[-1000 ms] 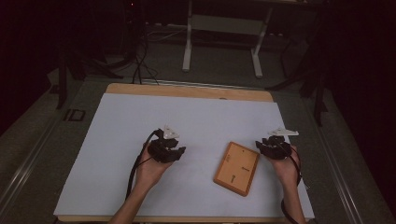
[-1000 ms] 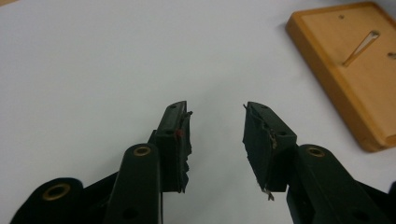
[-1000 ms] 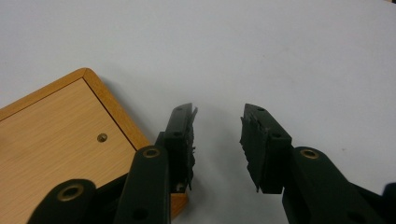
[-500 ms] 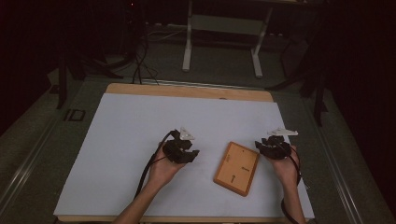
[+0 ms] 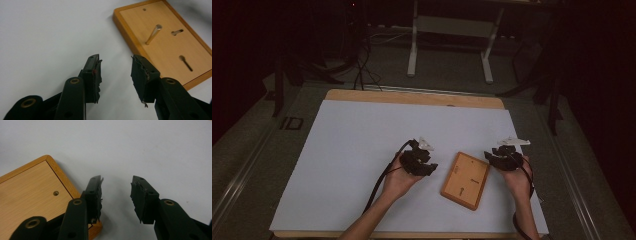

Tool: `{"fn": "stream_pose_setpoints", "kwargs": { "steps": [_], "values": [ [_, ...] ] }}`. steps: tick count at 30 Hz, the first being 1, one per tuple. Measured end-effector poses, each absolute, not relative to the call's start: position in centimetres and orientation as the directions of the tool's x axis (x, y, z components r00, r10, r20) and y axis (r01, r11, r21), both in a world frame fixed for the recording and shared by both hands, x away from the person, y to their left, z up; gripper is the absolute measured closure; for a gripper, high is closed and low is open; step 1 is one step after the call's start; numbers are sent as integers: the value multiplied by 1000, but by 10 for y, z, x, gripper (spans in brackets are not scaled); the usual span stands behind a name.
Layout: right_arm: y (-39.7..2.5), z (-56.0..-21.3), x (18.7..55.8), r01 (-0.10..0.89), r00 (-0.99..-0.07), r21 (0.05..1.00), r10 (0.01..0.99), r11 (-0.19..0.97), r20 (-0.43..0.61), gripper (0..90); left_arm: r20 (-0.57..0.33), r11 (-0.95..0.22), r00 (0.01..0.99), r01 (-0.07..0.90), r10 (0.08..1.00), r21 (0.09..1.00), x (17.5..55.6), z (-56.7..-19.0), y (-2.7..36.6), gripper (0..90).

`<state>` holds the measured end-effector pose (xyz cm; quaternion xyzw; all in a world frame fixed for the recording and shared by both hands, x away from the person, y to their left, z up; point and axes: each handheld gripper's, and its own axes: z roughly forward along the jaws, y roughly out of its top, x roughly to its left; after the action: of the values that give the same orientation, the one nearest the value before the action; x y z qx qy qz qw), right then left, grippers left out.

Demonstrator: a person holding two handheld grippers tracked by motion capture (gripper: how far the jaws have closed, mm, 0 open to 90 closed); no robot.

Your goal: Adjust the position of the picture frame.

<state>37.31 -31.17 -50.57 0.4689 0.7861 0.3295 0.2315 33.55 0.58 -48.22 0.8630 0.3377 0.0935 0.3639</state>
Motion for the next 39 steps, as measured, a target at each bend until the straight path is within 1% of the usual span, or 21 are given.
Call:
{"fn": "stream_pose_setpoints", "kwargs": {
  "steps": [14,20,29,39],
  "values": [
    [-312,-506,373,582,-456,734,888,349,-60,583,-86,-541,786,496,612,679,336,-491,-23,584],
    [-311,-507,373,581,-459,734,886,352,-62,577,-102,-523,790,490,605,697,336,-494,-30,580],
    [-312,-507,373,582,-456,734,888,349,-60,574,-130,-516,798,493,588,700,339,-501,-47,619],
    [-312,-507,373,578,-462,736,885,353,-61,573,-128,-525,802,493,584,693,341,-510,-65,676]
  ]
}}
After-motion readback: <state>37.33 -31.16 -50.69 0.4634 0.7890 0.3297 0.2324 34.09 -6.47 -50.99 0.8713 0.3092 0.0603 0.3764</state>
